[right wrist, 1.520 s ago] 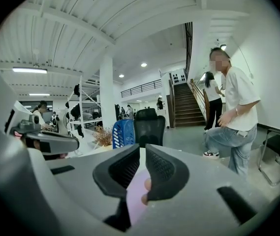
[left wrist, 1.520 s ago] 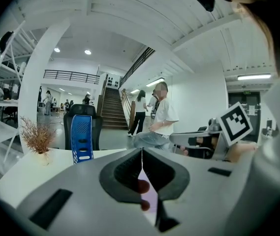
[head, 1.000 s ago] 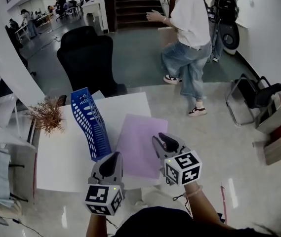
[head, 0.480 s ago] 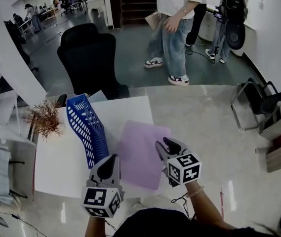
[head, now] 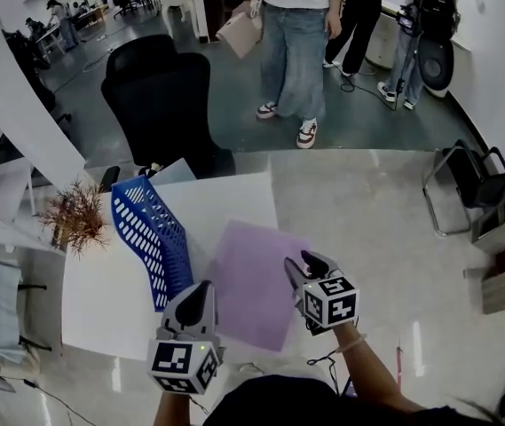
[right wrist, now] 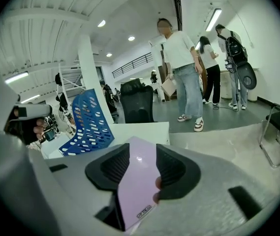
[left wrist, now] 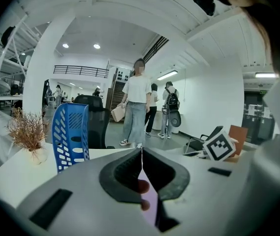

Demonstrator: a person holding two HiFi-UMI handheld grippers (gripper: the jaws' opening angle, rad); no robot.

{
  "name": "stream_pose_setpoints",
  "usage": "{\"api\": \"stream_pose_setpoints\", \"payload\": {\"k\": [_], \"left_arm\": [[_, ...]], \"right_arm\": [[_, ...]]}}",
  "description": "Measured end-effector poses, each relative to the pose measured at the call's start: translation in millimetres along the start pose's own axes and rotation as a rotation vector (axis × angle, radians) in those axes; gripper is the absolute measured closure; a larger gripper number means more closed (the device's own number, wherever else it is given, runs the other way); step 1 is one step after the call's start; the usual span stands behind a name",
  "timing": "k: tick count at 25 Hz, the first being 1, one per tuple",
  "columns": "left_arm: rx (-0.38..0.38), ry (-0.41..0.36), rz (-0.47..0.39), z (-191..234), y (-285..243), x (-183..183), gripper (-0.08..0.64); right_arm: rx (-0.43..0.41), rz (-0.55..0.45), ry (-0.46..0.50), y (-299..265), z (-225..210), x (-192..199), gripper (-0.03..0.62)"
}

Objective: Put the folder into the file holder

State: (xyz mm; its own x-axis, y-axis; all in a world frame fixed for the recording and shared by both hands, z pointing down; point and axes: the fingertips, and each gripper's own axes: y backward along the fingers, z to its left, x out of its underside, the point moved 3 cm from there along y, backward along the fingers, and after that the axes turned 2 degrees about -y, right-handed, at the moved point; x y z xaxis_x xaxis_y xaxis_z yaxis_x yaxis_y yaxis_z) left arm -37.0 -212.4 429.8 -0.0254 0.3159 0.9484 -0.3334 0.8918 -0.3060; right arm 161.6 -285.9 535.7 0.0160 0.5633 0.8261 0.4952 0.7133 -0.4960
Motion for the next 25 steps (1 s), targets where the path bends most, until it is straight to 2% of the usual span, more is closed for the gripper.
{"api": "stream_pose_setpoints", "payload": {"k": [8, 11, 16, 20, 25], "left_arm": [[-0.009, 0.024, 0.059, -7, -16, -7, 0.554], [-0.008, 0.016, 0.062, -5, -22, 3, 0.554], [-0.030, 0.032, 0.077, -1, -30, 9, 0.554], [-0.049, 0.047, 0.095, 1, -32, 12, 0.554], [-0.063, 0.047, 0.123, -2, -35, 16, 0.554]], "right_arm": [[0.025, 0.053, -0.049, -18, -27, 21, 0.426], [0.028, 0.078, -0.071, -24, -35, 30, 0.419], [0.030, 0.095, -0.158, -34, -51, 37, 0.402], [0.024, 0.120, -0.188, -43, -58, 46, 0.382], [-0.004, 0.144, -0.307, -52, -71, 60, 0.359]]}}
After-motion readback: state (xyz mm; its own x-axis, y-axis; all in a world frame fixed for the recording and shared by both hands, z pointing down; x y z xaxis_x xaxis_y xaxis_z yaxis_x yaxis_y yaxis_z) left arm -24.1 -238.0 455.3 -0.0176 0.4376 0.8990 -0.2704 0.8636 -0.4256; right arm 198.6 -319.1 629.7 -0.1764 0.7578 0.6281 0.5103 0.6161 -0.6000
